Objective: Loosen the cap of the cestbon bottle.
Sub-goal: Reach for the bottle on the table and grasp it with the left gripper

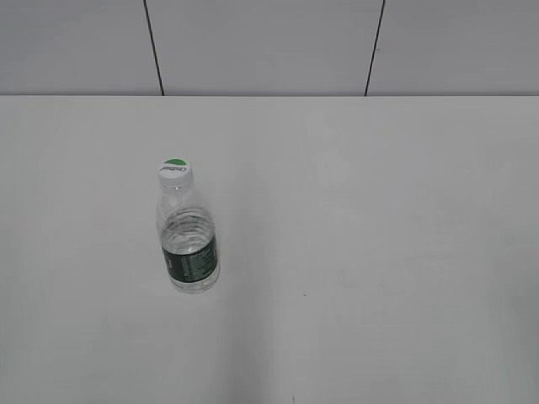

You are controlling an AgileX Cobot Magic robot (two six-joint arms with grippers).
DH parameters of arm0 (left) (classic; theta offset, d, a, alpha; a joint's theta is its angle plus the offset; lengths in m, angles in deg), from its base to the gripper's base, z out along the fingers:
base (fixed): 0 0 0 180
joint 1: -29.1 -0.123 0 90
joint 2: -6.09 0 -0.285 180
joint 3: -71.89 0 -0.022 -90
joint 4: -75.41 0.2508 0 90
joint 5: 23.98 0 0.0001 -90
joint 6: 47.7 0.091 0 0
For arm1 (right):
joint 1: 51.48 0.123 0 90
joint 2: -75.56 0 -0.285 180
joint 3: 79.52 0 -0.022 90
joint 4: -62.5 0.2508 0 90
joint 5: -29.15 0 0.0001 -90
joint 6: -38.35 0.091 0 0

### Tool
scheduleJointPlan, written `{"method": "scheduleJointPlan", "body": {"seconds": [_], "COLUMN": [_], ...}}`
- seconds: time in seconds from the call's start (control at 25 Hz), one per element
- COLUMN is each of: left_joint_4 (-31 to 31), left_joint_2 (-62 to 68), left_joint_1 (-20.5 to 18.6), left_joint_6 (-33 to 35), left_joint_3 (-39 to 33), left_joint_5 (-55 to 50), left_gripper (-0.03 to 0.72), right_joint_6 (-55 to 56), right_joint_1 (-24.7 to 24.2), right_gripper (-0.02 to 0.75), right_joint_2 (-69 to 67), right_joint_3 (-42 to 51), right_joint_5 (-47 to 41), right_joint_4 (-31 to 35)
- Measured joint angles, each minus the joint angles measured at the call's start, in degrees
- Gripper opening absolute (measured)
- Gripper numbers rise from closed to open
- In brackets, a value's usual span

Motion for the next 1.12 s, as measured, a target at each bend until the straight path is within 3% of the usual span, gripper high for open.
{"method": "scheduleJointPlan", "body": {"seconds": [0.28,0.56,0.72,0.88,1.0,1.12], "left_joint_4": [-0.05,-0.44,-6.0,-14.66,-18.6,-22.39], "left_joint_2": [0.41,14.05,25.28,33.84,37.55,39.27], "left_joint_1": [0.0,0.0,0.0,0.06,1.35,5.22], "left_joint_6": [0.0,0.19,6.59,15.68,17.73,18.0], "left_joint_3": [0.98,7.59,7.47,3.62,-2.35,-9.99], "left_joint_5": [1.5,22.52,34.1,45.08,54.58,65.52], "left_gripper": [0.241,0.241,0.241,0.241,0.241,0.241], "right_joint_6": [0.0,0.0,0.0,0.0,0.0,0.0], "right_joint_1": [0.0,0.0,0.0,0.0,0.0,0.0], "right_gripper": [0.498,0.498,0.498,0.498,0.498,0.498], "right_joint_2": [0.0,0.0,0.0,0.0,0.0,0.0], "right_joint_3": [0.0,0.0,0.0,0.0,0.0,0.0], "right_joint_5": [0.0,0.0,0.0,0.0,0.0,0.0], "right_joint_4": [0.0,0.0,0.0,0.0,0.0,0.0]}}
